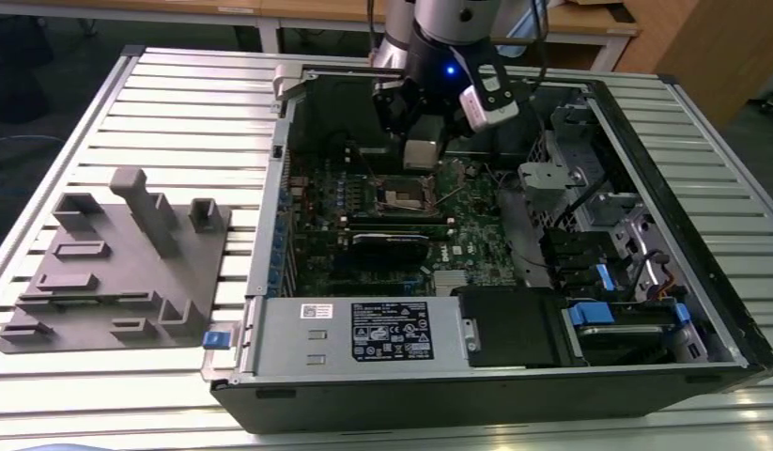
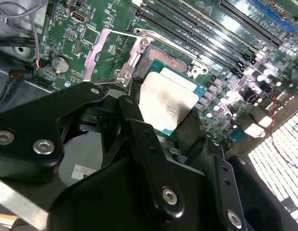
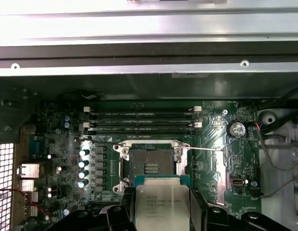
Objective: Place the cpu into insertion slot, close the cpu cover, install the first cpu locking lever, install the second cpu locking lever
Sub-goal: 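Place the cpu into insertion slot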
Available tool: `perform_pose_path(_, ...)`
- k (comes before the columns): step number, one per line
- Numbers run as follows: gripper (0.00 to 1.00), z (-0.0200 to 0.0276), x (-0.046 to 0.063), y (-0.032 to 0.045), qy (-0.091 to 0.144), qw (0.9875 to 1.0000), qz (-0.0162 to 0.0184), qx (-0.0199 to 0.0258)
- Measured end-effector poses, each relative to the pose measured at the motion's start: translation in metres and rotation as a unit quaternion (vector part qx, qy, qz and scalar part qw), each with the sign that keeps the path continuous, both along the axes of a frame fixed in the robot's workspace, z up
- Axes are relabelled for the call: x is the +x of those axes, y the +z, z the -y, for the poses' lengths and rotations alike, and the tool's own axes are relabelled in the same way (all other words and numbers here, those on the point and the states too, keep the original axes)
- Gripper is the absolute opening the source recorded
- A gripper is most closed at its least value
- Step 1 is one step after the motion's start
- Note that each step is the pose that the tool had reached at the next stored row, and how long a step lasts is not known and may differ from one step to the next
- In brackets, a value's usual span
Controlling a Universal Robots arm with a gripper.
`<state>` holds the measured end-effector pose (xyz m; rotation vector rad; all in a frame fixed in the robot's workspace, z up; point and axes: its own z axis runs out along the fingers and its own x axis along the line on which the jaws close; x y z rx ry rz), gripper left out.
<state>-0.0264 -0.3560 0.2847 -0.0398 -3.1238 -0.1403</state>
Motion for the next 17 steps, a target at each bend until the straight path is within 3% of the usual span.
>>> perform_pose_path(5,0.54,0.0,0.0,-0.0052,0.0,1.0,0.0,0.0)
perform_pose_path(17,0.54,0.0,0.0,-0.0056,0.0,1.0,0.0,0.0)
